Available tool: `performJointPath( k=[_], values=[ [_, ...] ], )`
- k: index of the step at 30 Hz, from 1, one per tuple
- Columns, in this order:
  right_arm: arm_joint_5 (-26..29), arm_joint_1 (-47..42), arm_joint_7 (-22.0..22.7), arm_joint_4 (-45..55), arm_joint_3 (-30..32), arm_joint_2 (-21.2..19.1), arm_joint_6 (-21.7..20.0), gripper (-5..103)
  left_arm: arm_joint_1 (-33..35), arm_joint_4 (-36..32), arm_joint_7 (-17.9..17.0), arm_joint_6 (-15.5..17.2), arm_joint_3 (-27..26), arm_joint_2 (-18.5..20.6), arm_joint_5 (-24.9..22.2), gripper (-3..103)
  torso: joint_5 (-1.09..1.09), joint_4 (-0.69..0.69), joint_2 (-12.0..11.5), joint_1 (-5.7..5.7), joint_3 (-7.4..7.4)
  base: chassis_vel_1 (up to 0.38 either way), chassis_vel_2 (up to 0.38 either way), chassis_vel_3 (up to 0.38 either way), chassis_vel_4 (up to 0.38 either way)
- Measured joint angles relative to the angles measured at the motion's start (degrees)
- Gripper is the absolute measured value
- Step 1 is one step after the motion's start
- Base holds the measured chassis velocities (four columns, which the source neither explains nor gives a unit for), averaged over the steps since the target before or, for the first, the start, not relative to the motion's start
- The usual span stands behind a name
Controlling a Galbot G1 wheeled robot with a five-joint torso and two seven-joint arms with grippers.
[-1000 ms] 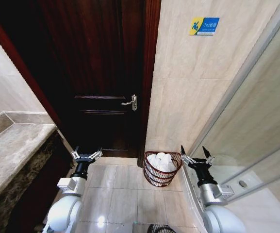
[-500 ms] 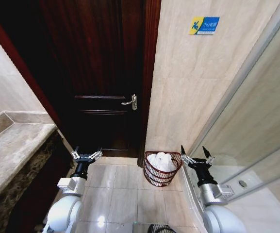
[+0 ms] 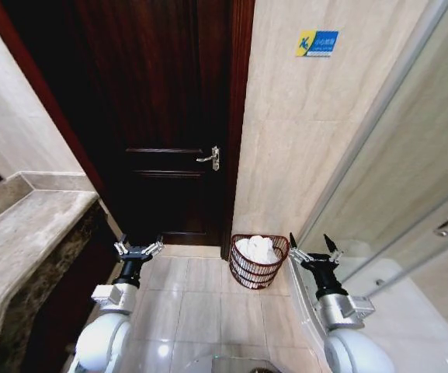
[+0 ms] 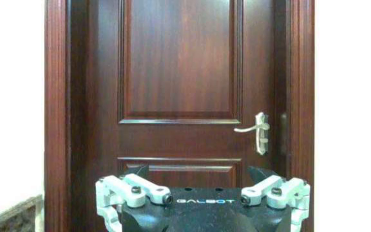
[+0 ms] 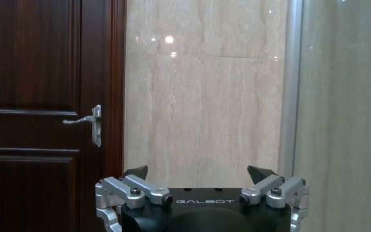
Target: Discard the used towel into the hamper.
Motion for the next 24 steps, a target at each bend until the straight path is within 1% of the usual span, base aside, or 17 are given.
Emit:
performJointPath(
  k=[24],
  values=[
    [0.0,0.01,0.0,-0.01,0.0,0.0,0.04,100,-0.04,0.0,0.01,0.0,0.01,0.0,0.0,100,0.01,0.0,-0.07,0.0,-0.02,0.115,-0.116,-0.123,0.112]
  ],
)
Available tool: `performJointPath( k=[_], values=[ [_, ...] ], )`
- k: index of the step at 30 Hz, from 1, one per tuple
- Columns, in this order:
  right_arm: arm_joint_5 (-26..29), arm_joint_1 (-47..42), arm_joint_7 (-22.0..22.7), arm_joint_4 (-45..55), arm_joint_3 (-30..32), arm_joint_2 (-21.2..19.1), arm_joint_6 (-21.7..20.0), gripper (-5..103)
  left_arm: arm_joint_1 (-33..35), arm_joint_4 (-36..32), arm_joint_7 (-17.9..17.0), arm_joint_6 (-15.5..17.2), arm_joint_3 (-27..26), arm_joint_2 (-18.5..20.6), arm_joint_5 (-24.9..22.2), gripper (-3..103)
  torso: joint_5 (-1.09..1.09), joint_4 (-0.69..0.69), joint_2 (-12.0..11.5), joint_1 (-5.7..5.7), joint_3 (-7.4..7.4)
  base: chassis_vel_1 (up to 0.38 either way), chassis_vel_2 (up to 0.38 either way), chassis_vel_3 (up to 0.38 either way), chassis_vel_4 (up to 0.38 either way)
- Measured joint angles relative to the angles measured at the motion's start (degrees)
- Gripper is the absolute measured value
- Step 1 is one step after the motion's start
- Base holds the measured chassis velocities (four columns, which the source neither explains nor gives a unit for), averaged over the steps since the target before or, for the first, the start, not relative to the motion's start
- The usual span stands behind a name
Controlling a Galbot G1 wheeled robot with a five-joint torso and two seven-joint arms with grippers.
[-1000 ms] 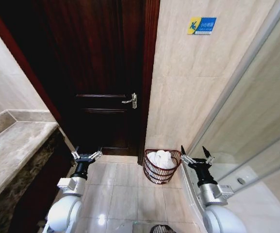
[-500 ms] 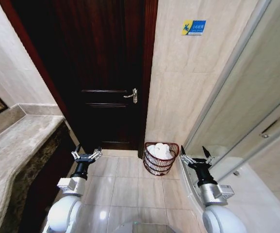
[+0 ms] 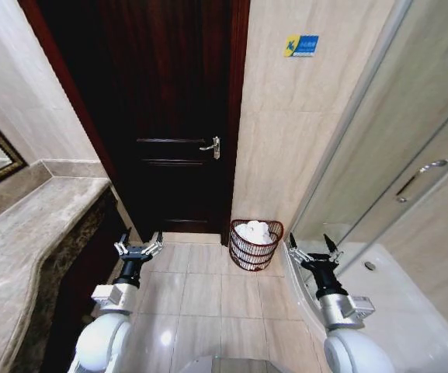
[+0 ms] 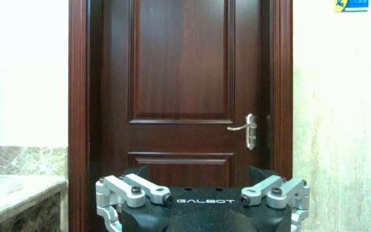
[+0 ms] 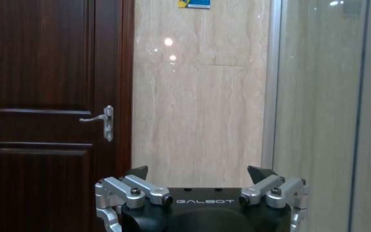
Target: Discard the used towel into the hamper.
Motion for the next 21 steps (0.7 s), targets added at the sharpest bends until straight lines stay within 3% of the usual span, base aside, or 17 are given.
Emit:
performJointPath(
  k=[21],
  values=[
    [0.0,0.0,0.0,0.0,0.0,0.0,0.0,100,0.0,0.0,0.0,0.0,0.0,0.0,0.0,100,-0.01,0.0,-0.01,0.0,-0.01,0.115,-0.089,-0.089,0.114]
  ],
)
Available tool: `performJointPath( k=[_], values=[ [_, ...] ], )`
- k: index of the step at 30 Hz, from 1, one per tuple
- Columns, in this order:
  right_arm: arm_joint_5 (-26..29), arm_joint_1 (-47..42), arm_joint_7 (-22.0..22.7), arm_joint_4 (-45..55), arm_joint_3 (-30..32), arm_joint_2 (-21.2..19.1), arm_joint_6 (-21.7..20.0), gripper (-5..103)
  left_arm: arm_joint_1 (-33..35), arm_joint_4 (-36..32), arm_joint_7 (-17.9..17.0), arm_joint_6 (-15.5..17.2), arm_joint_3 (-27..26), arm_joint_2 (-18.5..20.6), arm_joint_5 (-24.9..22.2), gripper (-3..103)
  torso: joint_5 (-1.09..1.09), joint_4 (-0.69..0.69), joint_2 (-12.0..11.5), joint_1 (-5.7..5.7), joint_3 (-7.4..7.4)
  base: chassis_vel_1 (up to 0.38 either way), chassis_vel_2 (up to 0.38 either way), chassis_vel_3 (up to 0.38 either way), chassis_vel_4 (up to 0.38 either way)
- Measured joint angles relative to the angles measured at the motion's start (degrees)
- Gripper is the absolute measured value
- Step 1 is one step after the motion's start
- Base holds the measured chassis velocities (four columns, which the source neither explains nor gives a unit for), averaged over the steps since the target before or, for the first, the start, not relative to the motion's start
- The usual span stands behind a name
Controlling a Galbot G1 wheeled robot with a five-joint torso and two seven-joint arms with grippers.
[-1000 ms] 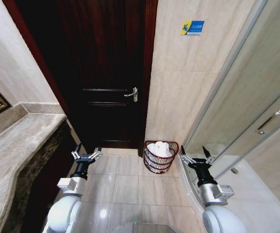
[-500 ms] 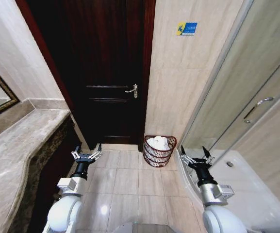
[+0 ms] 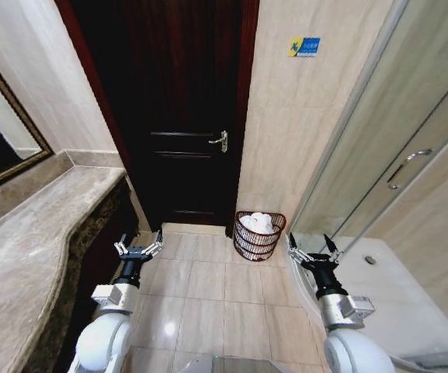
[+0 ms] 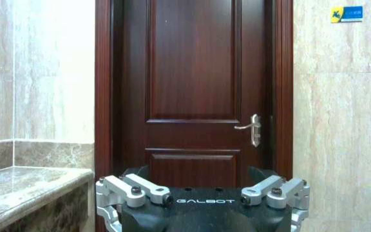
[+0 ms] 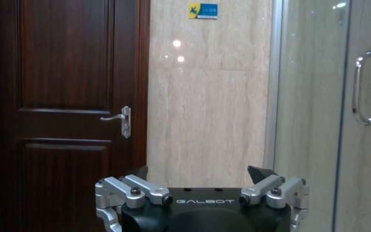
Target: Discard the used towel into the hamper.
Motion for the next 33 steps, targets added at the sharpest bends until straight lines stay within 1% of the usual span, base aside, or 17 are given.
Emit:
performJointPath(
  k=[33],
  values=[
    [0.0,0.0,0.0,0.0,0.0,0.0,0.0,100,0.0,0.0,0.0,0.0,0.0,0.0,0.0,100,0.0,0.0,-0.01,0.0,0.0,0.086,-0.089,-0.088,0.088]
  ],
)
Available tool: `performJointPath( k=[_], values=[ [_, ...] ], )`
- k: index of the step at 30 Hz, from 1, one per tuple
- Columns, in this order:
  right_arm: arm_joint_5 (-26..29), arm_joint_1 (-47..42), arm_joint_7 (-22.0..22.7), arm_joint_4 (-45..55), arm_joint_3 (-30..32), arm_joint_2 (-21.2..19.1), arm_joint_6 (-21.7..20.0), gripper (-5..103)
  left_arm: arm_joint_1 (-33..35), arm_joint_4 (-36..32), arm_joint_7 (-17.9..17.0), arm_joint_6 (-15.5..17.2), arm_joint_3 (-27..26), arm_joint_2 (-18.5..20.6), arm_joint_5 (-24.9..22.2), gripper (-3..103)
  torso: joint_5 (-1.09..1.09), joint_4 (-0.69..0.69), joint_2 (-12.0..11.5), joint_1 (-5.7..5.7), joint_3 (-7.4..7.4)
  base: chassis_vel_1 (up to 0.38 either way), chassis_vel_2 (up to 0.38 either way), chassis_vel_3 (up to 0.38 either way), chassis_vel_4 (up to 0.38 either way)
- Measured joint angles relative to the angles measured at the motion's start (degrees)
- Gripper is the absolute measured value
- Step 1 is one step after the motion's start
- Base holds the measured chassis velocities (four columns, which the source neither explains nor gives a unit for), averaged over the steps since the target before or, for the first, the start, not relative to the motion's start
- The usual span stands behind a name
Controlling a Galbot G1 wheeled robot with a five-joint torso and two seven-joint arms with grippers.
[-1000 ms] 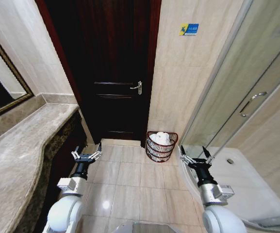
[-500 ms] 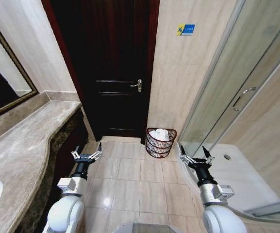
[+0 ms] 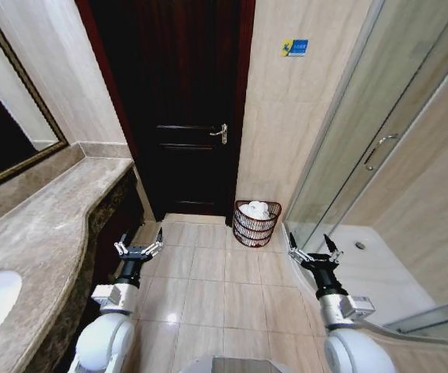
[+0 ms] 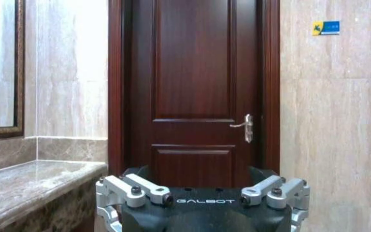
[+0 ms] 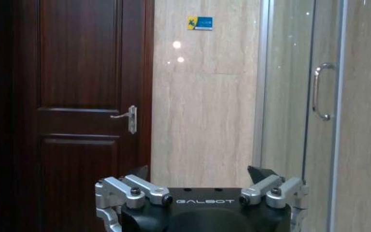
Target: Discard the used towel into the hamper.
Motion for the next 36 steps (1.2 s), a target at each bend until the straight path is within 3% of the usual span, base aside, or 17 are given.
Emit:
performJointPath(
  k=[36],
  values=[
    [0.0,0.0,0.0,0.0,0.0,0.0,0.0,100,0.01,0.0,0.0,0.0,0.0,0.0,0.0,100,0.0,0.0,0.0,0.0,0.0,0.101,-0.101,-0.102,0.097]
  ],
)
